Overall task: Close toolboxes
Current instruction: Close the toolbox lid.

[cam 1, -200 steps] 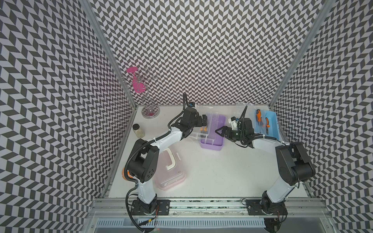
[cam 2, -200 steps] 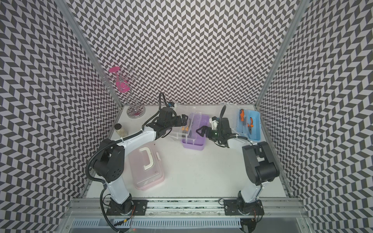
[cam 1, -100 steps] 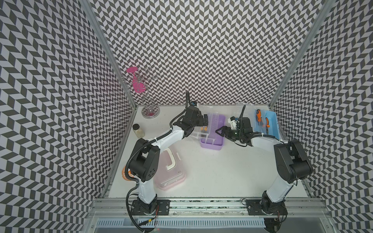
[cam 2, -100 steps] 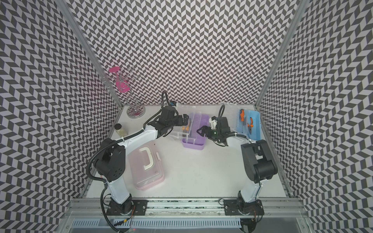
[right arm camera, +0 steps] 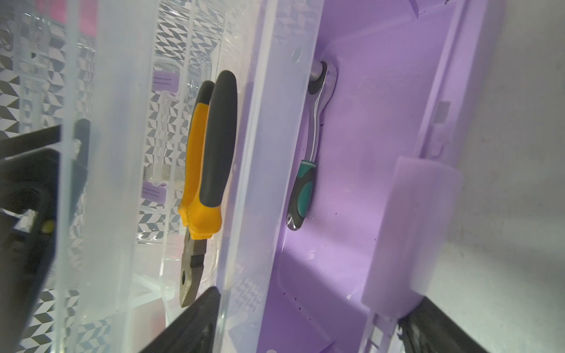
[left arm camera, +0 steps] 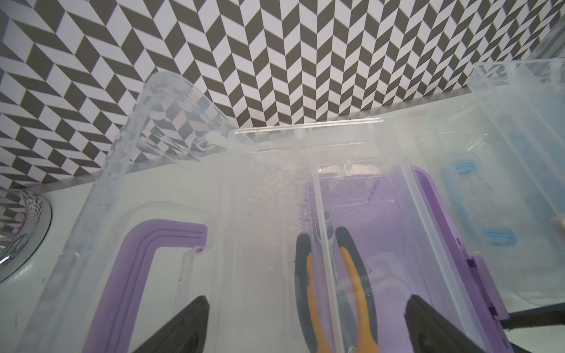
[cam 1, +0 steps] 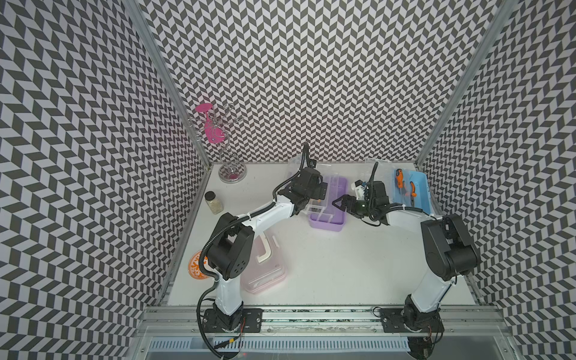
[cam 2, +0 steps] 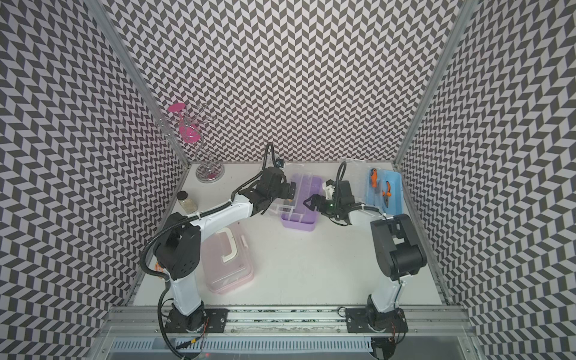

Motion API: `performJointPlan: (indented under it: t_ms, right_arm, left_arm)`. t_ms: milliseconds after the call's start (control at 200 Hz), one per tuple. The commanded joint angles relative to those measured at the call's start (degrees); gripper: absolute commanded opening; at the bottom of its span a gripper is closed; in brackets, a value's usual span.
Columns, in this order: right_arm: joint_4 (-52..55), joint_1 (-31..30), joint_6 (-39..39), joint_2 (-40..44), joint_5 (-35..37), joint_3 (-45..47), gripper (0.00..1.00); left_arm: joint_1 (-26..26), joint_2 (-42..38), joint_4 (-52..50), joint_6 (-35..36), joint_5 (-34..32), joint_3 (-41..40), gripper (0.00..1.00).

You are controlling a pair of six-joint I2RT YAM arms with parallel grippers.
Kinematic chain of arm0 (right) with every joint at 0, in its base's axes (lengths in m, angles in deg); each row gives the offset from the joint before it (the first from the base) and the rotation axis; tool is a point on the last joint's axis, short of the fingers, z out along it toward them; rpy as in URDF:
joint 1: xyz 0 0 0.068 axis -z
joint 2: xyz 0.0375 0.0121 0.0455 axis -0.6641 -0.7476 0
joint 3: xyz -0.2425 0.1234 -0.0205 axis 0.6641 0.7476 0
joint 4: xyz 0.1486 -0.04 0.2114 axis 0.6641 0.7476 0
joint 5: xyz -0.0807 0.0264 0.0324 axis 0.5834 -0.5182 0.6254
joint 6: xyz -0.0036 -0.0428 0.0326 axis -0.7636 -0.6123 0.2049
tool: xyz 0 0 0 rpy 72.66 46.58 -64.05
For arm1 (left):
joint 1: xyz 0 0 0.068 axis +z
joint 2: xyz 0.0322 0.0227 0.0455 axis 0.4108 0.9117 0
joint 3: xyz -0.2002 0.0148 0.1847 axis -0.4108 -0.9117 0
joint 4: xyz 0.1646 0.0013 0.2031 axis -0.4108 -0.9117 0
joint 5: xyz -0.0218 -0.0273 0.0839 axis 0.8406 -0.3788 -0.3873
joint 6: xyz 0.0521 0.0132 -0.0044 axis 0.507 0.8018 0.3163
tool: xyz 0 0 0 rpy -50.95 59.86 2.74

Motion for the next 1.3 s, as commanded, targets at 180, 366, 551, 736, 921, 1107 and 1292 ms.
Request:
performJointPlan:
  t_ms: [180,366,551,736,921,1107,1292]
  right_arm:
    - [0.21,-0.88,-2.24,-2.45,2.13,-1.14,0.87]
    - [0.94,-0.88,-2.28,-2.82,2.55,-1.54,0.87]
    - [1.73,-0.88,-2.79,-2.51,2.57,-1.63,0.85]
    - [2.34,-0.88,-3.25,-1.42,2.39,-1.33,0.82]
    - [2.39,-0.88,-3.42,-0.42,2.00,-0.67,0.78]
    - [2.39,-0.88,-3.46,0.17,1.61,-0.18,0.73]
    - [2.34,-0.88,-3.47,0.53,1.38,0.04,0.69]
  left_arm:
    - [-1.49,-6.11,12.88,6.74,0.57,-6.26,1.00]
    - [-2.47,-9.68,17.66,9.02,0.66,-9.55,1.00]
    - [-1.10,-13.44,13.58,4.80,0.12,-8.99,1.00]
    - [4.05,-18.26,8.86,-2.27,0.47,-11.84,0.99]
    - [8.55,-21.34,7.29,-5.39,2.31,-16.10,1.00]
    - [9.22,-21.01,7.50,-6.21,6.45,-17.13,0.99]
    - [8.39,-19.99,9.38,-6.40,11.90,-17.22,0.99]
